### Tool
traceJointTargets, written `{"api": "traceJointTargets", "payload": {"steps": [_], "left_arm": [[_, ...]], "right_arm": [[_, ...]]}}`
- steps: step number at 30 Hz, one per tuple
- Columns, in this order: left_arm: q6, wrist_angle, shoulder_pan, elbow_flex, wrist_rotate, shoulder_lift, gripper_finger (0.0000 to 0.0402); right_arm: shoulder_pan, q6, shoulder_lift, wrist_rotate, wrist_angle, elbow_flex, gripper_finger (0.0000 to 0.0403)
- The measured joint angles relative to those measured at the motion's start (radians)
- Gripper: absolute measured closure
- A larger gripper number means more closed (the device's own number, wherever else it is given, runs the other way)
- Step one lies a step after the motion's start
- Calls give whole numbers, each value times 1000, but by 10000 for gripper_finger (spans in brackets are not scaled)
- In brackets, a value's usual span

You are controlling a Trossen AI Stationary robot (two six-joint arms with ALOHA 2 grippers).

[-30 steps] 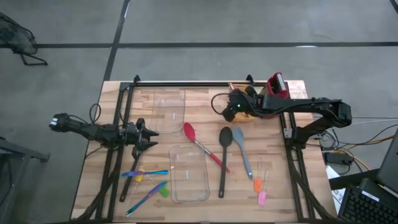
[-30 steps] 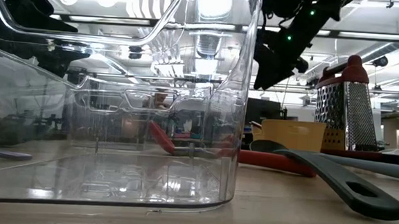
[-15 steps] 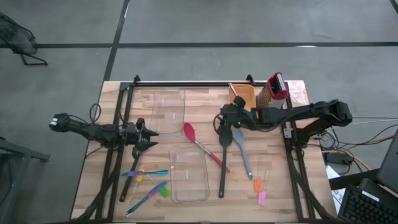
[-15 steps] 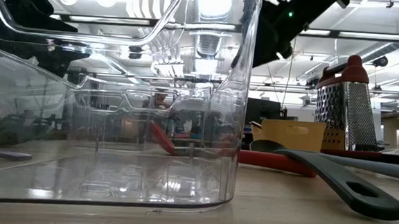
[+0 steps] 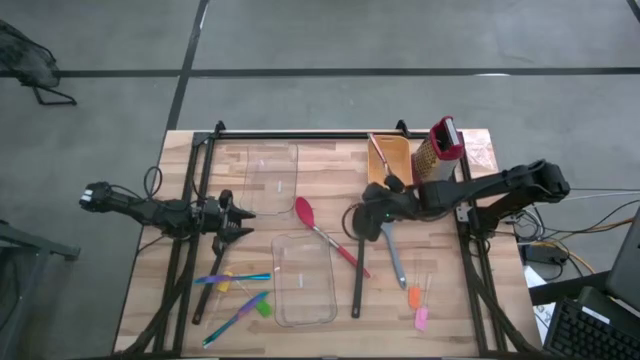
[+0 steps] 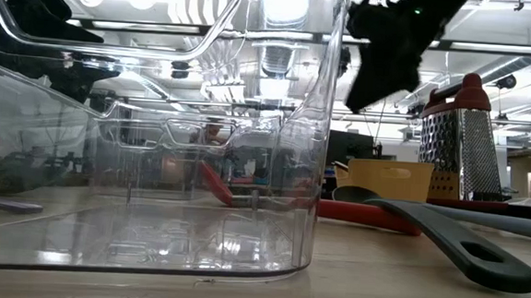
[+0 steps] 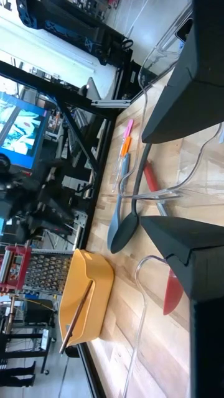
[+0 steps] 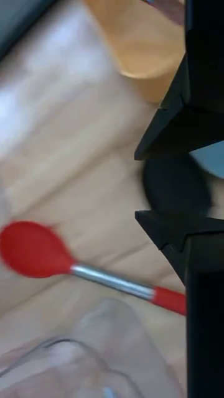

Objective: Pick & Place Kitchen Items
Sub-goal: Put the blue serving spoon into the bottom transparent bin

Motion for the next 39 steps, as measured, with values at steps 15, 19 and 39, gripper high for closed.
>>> {"api": "traceJointTargets", "payload": {"steps": [15,19,39], "left_arm": [[0,0,0,0,0,0,193],[0,0,0,0,0,1,193],[0,0,0,0,0,2,193]], "right_arm": [[63,336,53,-103,-243,-6,228],[71,375,95,-152,-244,-23,220],[83,419,307,-240,-269,-52,249]]}}
